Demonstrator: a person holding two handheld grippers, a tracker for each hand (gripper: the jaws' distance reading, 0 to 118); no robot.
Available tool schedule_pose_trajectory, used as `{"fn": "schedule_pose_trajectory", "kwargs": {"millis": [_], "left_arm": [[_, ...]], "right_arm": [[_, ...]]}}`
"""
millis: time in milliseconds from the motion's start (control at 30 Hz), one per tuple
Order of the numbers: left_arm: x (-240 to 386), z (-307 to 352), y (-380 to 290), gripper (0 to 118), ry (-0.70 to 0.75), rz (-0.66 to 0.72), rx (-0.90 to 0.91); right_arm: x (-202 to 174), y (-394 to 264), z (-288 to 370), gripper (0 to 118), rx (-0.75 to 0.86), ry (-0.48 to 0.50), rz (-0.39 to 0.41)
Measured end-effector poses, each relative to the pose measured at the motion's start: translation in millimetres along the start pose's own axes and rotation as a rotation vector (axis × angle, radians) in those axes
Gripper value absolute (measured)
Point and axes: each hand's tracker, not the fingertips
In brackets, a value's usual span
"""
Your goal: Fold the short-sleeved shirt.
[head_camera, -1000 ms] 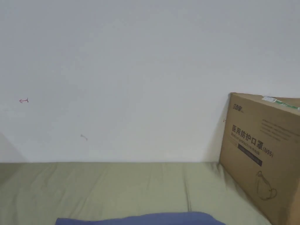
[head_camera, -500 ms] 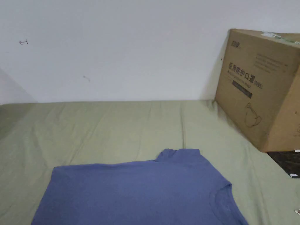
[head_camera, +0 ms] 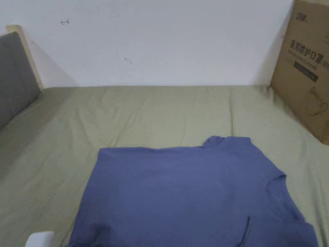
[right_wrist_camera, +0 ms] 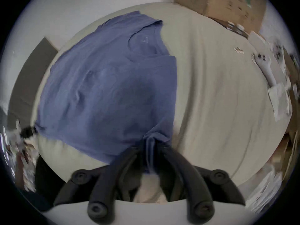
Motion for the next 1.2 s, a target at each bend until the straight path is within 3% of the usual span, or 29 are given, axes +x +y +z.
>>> {"fn": "schedule_pose_trajectory", "kwargs": {"millis": [33,67,100,133,200,400,467,533,567,600,633,867,900,933,967,1000,1100,1133,1167,1200], "left_arm": [[1.2,7.2,-0.3,118,0.001,0.015,0.015],[3.8,13.6,-1.5,114,0.004,0.021,0.021],[7.5,22.1,-3.6,113,0.005,0.029,0.03],[10.2,35.2,-3.1,113,-0.015,-0.009,0.108],[17.4,55.0,-3.6,113,-0.018,-0.036,0.124],[35.1,105.4,17.9,114,-0.003,-0.081,0.246],[38.9,113.6,24.2,105,0.004,-0.074,0.258],[37.0,119.7,26.5,47,-0.034,-0.062,0.249],[37.5,120.3,28.4,15,-0.05,-0.054,0.248],[38.6,118.1,30.6,3,-0.06,-0.049,0.238],[37.8,115.2,30.6,3,-0.041,-0.063,0.229],[67.4,76.7,25.6,5,0.045,-0.082,0.071],[68.9,65.4,25.8,32,0.05,-0.07,0.078],[39.6,51.8,34.3,73,0.069,-0.061,0.066],[35.6,42.8,35.3,106,0.094,-0.04,0.049],[30.9,32.5,36.3,118,0.112,-0.024,0.042],[18.9,4.8,35.7,115,0.095,0.024,0.014],[16.9,-1.9,36.8,108,0.088,0.04,0.012],[15.8,-7.4,36.0,88,0.104,0.053,-0.027],[8.6,-18.0,31.4,51,0.093,0.046,-0.063]], "right_arm": [[-5.1,-3.5,6.4,74,0.012,0.022,-0.062],[-4.6,-3.5,12.1,103,0.029,0.061,-0.112],[-6.7,-3.8,19.9,116,0.056,0.108,-0.142],[-10.9,-3.8,27.4,115,0.078,0.101,-0.148],[-20.0,-2.2,47.1,115,0.164,0.048,-0.076],[-44.7,16.2,106.9,115,0.356,0.046,0.005],[-49.2,17.5,114.4,114,0.371,0.066,0.005],[-54.1,17.9,121.9,104,0.411,0.082,0.0],[-60.9,9.1,122.6,86,0.424,0.079,0.002],[-63.3,7.8,124.8,36,0.439,0.089,0.002],[-65.1,7.4,126.1,0,0.449,0.103,0.003],[-65.4,0.2,117.8,0,0.415,0.113,0.04],[-66.5,-1.3,116.2,0,0.404,0.112,0.052],[-67.7,-2.9,114.7,0,0.395,0.105,0.059],[-63.8,-3.7,109.7,0,0.387,0.102,0.063],[-63.7,-5.5,108.4,0,0.379,0.101,0.064],[-64.6,-10.2,109.3,0,0.355,0.118,0.063],[-64.8,-12.3,108.8,0,0.35,0.117,0.067],[-65.0,-14.2,108.2,0,0.344,0.112,0.072],[-64.9,-15.8,107.1,0,0.339,0.094,0.083]]}}
